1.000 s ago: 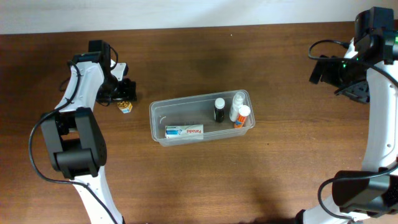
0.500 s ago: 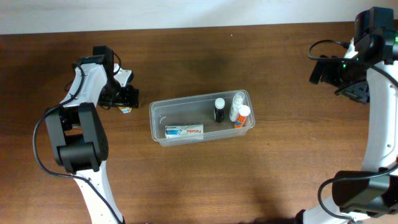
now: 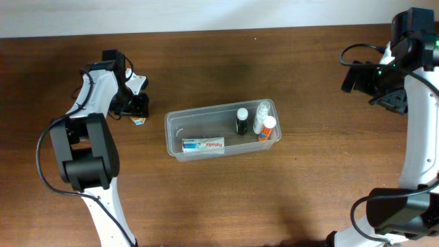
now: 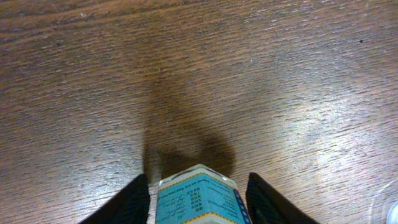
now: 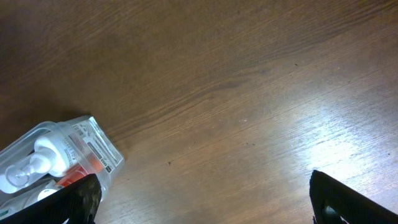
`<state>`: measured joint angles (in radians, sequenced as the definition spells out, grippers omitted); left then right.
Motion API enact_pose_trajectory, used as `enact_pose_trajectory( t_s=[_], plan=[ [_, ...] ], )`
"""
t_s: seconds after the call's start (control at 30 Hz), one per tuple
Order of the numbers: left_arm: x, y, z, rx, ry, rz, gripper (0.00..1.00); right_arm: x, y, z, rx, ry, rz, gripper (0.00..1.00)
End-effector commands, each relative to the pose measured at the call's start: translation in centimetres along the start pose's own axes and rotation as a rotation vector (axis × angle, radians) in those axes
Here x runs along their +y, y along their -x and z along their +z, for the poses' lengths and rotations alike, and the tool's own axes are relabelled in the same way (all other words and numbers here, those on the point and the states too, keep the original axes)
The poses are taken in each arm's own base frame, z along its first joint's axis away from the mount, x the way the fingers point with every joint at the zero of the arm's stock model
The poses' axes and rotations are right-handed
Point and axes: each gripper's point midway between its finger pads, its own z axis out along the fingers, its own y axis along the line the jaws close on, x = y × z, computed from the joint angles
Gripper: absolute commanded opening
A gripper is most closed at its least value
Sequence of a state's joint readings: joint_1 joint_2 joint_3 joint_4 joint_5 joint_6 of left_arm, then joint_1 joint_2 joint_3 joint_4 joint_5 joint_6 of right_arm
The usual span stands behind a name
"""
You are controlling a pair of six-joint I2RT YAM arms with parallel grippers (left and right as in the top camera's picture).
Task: Pack container
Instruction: 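Close the left gripper around the gold jar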
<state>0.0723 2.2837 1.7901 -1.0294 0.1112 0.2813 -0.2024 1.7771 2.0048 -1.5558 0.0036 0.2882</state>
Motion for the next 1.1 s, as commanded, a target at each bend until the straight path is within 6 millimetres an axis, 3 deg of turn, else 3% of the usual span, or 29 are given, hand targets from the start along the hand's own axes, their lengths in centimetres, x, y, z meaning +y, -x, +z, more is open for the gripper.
enact_pose_trajectory(
  t_s=[0.0,0.13,0.67,1.07],
  plan=[
    [-0.1,-0.6,0.6,0.027,-0.004,0.008,0.41,-0.2,0.1,-0.2,-0.010,-0.007,0.007,0.98],
    [-0.1,-0.9,0.6,0.039,-0.007,-0.001,0.36,-0.2,0.1,-0.2,-0.010,-0.007,0.007,0.98],
    [-0.6,-2.3,0.4,0.097,-0.023,-0.041,0.31,-0.2,0.1,-0.2,-0.010,-0.007,0.007,0.98],
    [-1.1,-1.3,-2.4,0.086,-0.049,-0.046,0.31,-0.2,0.1,-0.2,-0.010,-0.007,0.007,0.98]
  ],
)
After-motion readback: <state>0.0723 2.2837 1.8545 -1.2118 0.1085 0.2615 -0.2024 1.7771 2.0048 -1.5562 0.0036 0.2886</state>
